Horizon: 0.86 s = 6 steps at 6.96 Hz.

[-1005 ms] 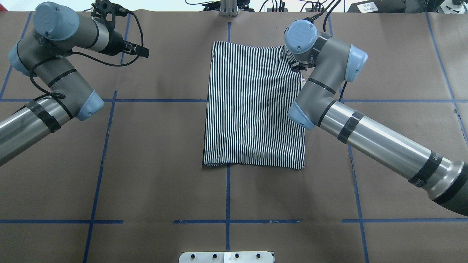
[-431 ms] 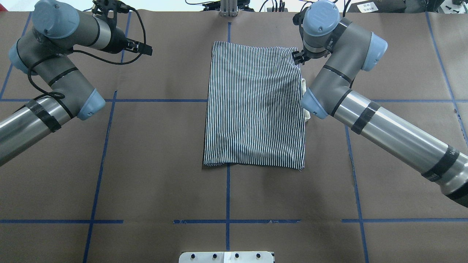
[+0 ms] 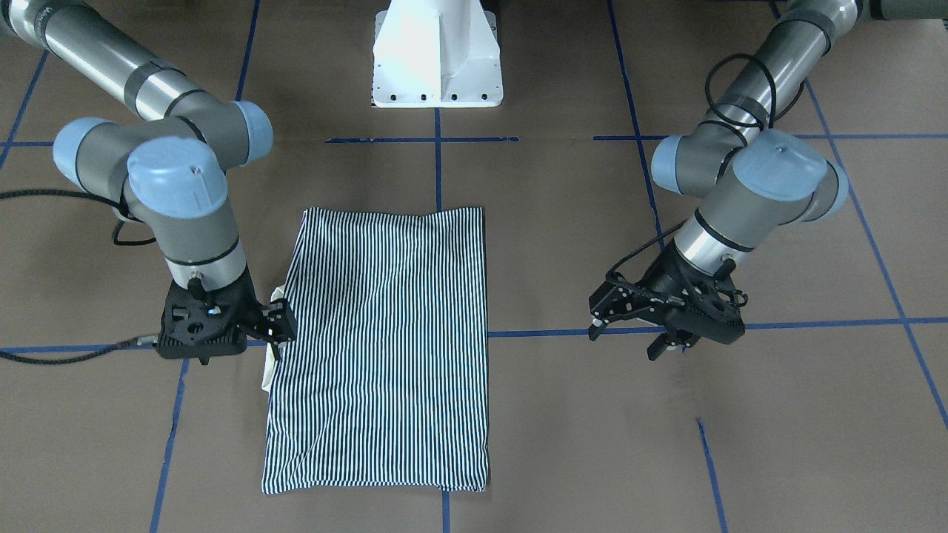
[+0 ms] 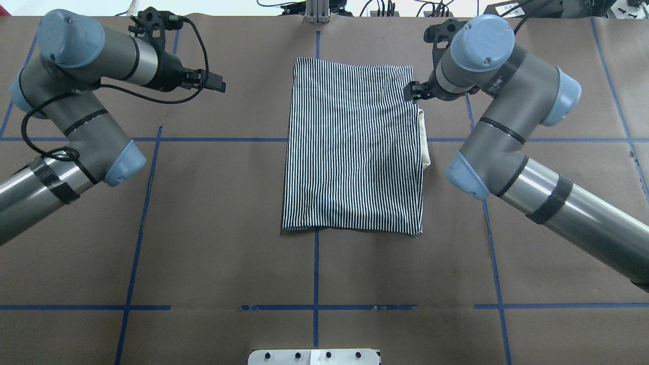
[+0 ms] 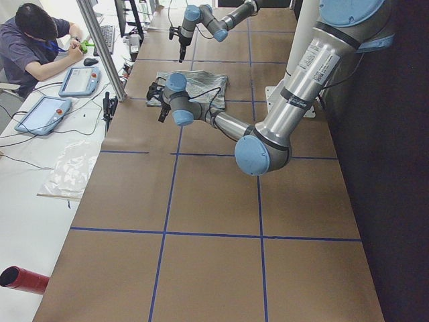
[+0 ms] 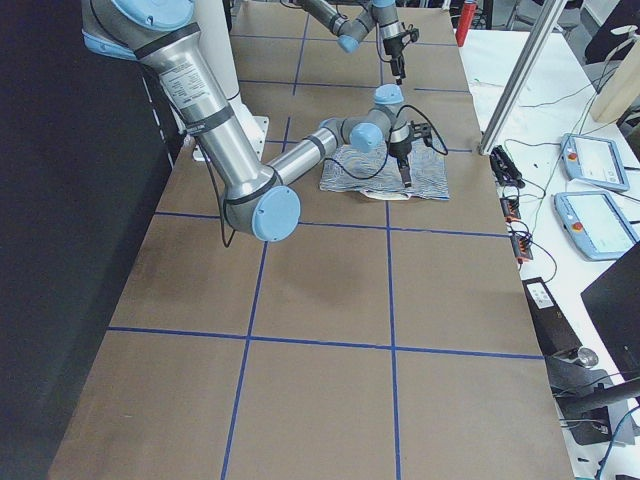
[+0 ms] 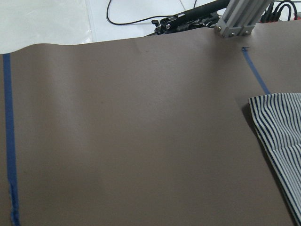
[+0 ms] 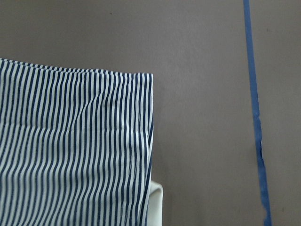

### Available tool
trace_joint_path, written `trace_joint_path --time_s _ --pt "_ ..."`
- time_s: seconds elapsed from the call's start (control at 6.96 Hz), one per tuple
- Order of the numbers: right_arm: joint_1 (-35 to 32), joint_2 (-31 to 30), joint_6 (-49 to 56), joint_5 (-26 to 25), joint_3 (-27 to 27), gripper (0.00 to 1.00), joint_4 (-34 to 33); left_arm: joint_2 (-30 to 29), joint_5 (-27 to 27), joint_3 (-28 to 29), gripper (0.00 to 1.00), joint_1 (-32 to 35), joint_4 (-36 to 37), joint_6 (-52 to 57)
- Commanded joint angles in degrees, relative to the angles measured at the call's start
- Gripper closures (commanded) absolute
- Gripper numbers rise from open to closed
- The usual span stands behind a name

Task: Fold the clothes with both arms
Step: 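Lower both grippers to the shirt edges nearest the robot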

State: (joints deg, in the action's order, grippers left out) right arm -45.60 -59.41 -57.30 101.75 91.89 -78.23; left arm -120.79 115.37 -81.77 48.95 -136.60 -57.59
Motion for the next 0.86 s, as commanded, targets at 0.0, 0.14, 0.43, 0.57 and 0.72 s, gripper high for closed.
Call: trace_joint_path --time_s 0.0,0.14,0.43,0.57,0.72 --pt "4.9 -9.4 -18.0 0.1 16.3 0.00 0.4 3.2 -3.4 -9.6 0.00 -8.2 -0.2 -14.6" --pt "8.1 -12.2 -27.2 -1.6 21.8 0.00 1.1 3.7 -8.3 -11.2 0.00 -13.0 -0.4 -21.4" --pt "14.9 -13.9 -40.0 -11.5 22.8 0.01 8.4 3.9 -17.4 -11.7 0.30 -20.5 -0.4 -35.4" --pt "15.4 -13.9 -42.1 -12.2 22.7 0.01 9.2 4.1 -21.5 -10.9 0.40 -24.2 -0.5 -39.8" --pt "15.5 -14.0 -42.2 -13.2 22.7 0.01 9.2 4.1 -23.2 -10.9 0.44 -26.1 -0.4 -42.0"
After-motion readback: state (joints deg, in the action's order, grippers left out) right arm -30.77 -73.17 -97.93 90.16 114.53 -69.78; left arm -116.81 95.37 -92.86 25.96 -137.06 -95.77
